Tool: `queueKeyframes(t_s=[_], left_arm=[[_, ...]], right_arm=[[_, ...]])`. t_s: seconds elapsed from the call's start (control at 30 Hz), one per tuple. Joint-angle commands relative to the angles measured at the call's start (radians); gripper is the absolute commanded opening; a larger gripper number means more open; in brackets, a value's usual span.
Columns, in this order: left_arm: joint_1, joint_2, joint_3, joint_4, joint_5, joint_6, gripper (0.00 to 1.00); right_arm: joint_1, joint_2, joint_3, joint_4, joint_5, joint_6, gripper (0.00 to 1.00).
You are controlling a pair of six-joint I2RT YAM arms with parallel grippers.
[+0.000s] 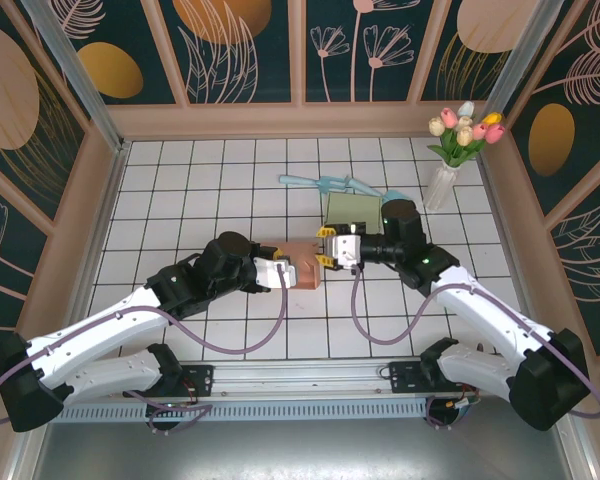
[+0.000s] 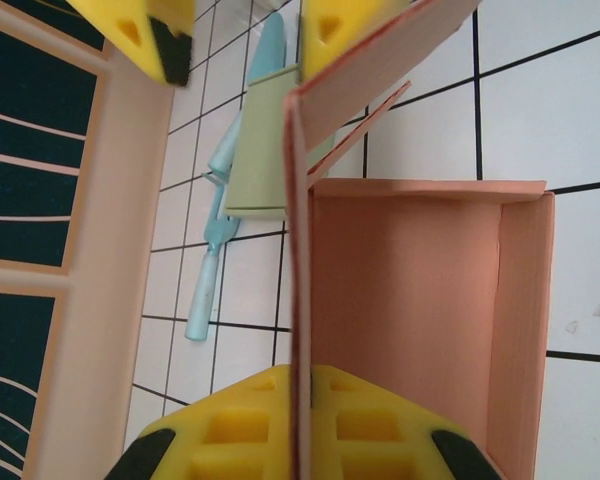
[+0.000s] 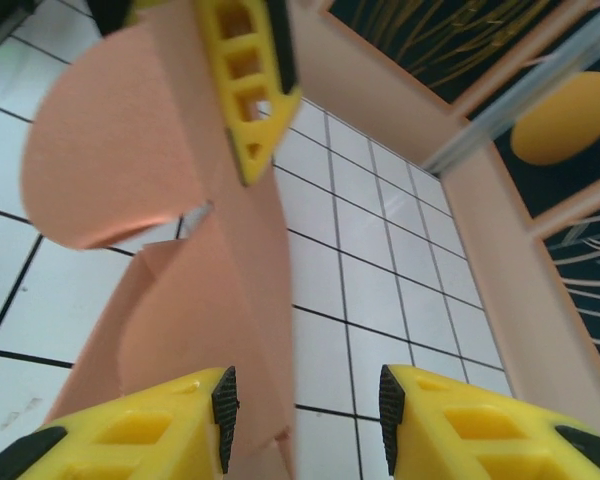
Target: Fold the paper box
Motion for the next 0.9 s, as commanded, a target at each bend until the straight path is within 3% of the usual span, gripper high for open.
queueKeyframes(t_s=[0.0, 0.33, 0.43, 0.57, 0.73, 0.87], left_arm=[[-0.005, -0.001, -0.007, 0.046, 0.002, 0.018, 0.0], [-0.005, 0.042, -0.005, 0.031, -0.007, 0.025, 0.0], [-0.005, 0.053, -0.004, 0.033, -0.009, 0.026, 0.0], [-0.004, 0.059, 0.002, 0.032, 0.003, 0.02, 0.0], [-0.005, 0.049, 0.008, 0.038, 0.028, 0.006, 0.0], [-0.005, 0.044, 0.008, 0.057, 0.04, -0.001, 0.0]], right_arm=[[0.037, 0.029, 0.019, -0.011, -0.049, -0.068, 0.44], [0.109, 0.14, 0.03, 0.045, -0.013, -0.089, 0.4], [0.107, 0.145, 0.036, 0.029, 0.0, -0.108, 0.35], [0.107, 0.151, 0.044, 0.013, 0.0, -0.125, 0.2], [0.104, 0.15, 0.037, 0.033, 0.013, -0.108, 0.18], [0.094, 0.153, 0.009, 0.081, 0.008, -0.098, 0.0]])
